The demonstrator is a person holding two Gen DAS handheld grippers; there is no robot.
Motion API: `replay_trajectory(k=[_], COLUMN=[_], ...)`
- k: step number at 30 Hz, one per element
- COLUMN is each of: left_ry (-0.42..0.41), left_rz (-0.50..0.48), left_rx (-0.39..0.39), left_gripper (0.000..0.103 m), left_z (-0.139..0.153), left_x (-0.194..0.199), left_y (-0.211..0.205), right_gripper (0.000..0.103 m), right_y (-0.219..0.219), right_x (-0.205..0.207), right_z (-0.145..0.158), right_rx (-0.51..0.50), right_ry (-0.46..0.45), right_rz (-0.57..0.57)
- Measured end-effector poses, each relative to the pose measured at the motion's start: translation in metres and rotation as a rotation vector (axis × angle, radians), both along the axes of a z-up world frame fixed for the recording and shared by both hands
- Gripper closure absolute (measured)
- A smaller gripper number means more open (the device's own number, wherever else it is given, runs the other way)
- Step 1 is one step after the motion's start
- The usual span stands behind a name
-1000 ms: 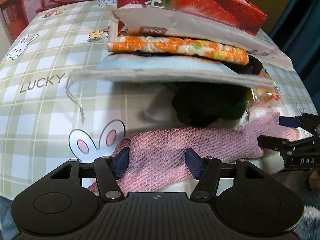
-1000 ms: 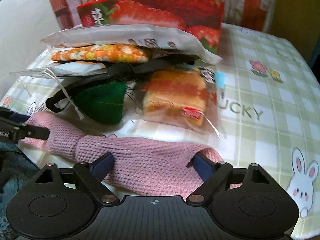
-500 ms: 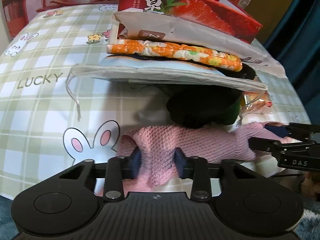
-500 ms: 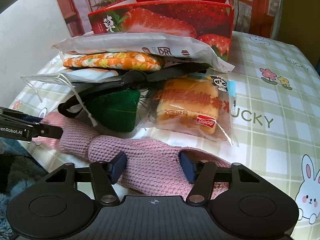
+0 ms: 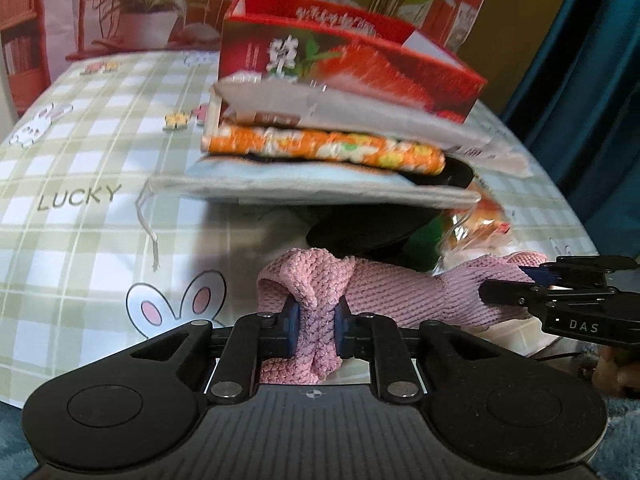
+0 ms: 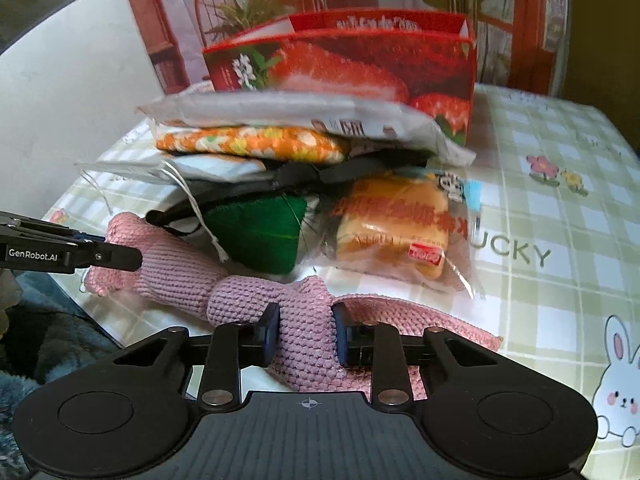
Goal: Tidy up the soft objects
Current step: 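Close the left gripper on the pink scarf and lift it, then carry the pink scarf into the red box and open the left gripper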
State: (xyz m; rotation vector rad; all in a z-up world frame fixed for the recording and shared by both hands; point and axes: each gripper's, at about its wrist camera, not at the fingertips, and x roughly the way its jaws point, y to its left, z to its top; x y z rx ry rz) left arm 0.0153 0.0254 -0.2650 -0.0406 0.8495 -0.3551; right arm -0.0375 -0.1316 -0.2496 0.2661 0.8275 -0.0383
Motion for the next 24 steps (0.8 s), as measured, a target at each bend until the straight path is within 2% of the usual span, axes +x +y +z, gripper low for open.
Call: replay_trajectory(k=[16, 24], left_ry=[-0.181, -0.290], left_rz=[-0.020, -0.058], left_rx=[-0.049, -0.057], left_gripper=[0.085, 0.085], left_z=[0.045, 0.074], left_x=[-0.034, -0.049], left_y=[0.004, 0.002], right_gripper=[0.079, 0.079], right_y=[-0.002, -0.002], right_x=[-0.029, -0.036], right_z=[0.047, 0.072], right_rx=[-0.042, -0.084], right_ry=[-0.202, -0.273], right_rz=[-0.019, -0.012])
